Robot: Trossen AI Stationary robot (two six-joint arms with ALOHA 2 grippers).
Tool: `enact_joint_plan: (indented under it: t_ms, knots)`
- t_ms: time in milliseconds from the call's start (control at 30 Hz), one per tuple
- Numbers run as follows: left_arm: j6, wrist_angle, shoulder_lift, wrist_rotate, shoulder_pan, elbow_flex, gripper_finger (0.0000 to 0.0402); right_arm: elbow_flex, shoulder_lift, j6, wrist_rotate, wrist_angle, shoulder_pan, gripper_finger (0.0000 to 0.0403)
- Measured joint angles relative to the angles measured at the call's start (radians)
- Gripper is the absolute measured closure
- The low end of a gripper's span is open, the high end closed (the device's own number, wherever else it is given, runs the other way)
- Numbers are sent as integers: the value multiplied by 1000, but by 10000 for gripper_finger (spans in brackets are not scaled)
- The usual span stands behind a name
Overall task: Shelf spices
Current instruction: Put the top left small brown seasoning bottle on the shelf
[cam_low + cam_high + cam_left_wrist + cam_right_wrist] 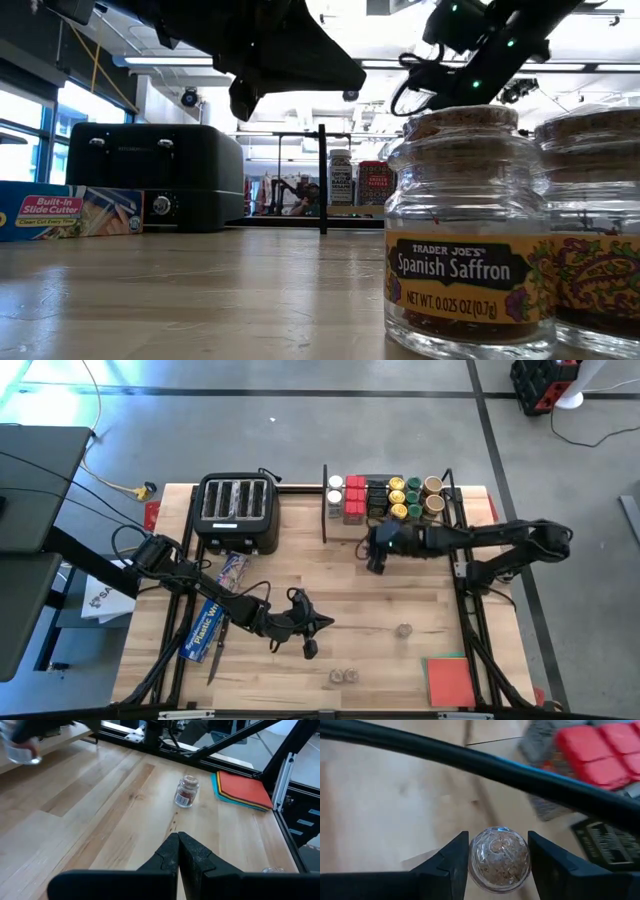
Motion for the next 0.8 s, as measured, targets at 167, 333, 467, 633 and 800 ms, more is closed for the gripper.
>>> enact_joint_plan:
  t_ms: [167,333,467,633,800]
  knots:
    - [0,0,0,0,0,0,401,0,0,-50,-32,34,-111,242]
    - [0,0,0,0,0,0,401,0,4,-61,-69,75,-183,236]
    - [0,0,0,0,0,0,401,0,5,-61,-82,93,-219,234]
    - [0,0,0,0,0,0,401,0,5,-59,-80,117,-241,232]
    - [0,0,0,3,0,0,401,0,5,-61,-79,120,-249,217]
